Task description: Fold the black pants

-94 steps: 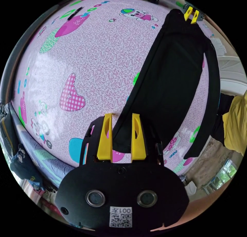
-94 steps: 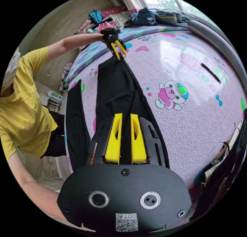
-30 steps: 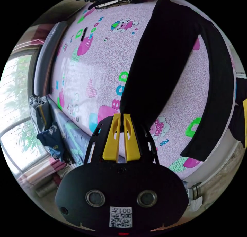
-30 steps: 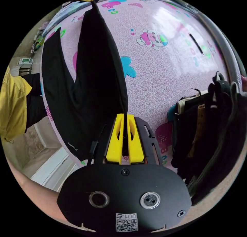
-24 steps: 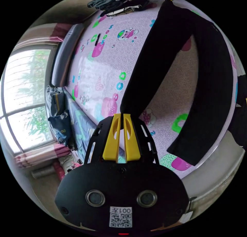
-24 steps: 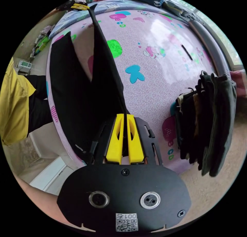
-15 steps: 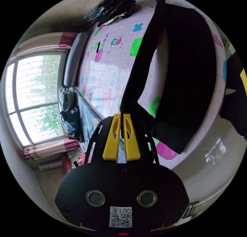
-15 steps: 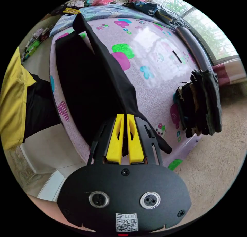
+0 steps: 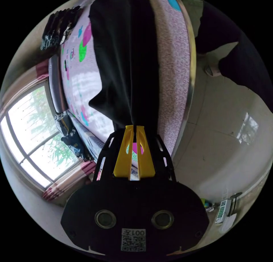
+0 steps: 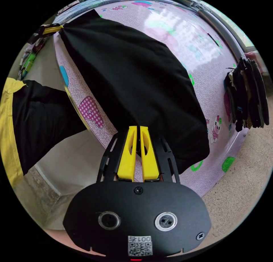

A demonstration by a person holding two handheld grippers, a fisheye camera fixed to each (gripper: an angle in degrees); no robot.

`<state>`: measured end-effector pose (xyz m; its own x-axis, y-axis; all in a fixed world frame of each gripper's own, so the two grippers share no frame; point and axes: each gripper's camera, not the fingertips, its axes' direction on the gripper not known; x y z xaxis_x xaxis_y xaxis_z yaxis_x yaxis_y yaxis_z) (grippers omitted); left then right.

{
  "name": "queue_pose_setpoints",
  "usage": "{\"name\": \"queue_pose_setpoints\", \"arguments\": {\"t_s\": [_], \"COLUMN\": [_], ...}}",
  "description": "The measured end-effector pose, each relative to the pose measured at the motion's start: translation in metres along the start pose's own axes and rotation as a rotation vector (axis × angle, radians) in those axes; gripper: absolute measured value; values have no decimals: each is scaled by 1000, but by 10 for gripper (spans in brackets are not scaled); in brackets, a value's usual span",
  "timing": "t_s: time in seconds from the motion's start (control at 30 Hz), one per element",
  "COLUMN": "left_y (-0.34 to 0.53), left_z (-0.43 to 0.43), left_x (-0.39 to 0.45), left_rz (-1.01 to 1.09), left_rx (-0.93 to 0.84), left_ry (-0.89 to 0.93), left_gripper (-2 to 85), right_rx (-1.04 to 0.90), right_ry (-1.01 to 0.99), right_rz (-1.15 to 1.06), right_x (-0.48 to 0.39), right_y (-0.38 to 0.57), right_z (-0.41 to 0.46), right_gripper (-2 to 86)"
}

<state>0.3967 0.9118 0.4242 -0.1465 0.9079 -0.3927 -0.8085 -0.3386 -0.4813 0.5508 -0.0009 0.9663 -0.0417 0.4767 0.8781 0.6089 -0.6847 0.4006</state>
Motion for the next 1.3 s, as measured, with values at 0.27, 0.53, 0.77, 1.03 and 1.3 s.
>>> {"name": "queue_pose_setpoints", "arguments": {"t_s": [0.27,0.53,0.77,1.03,1.3], "left_y": [-5,-16,-10,3,21], "left_z": [23,50,59,64,63], "left_x": [23,48,45,41,28], "left_rz": [28,135,164,200,238], "left_rx": [-14,-48,-50,-59,-89], "left_ry": [-3,51,77,83,119], "left_gripper": [-15,-14,-15,-15,-10], "right_rx": [-15,-118,-107,-47,-61], "right_ry": [-63,-81,-49,-211,-259], "right_rz": [56,40,49,235,237], "right_x": [2,8,17,45,76], "right_y": [1,-19,-21,-3,-8], "right_z": [31,74,79,108,120], "right_gripper": [10,12,12,16,20]}}
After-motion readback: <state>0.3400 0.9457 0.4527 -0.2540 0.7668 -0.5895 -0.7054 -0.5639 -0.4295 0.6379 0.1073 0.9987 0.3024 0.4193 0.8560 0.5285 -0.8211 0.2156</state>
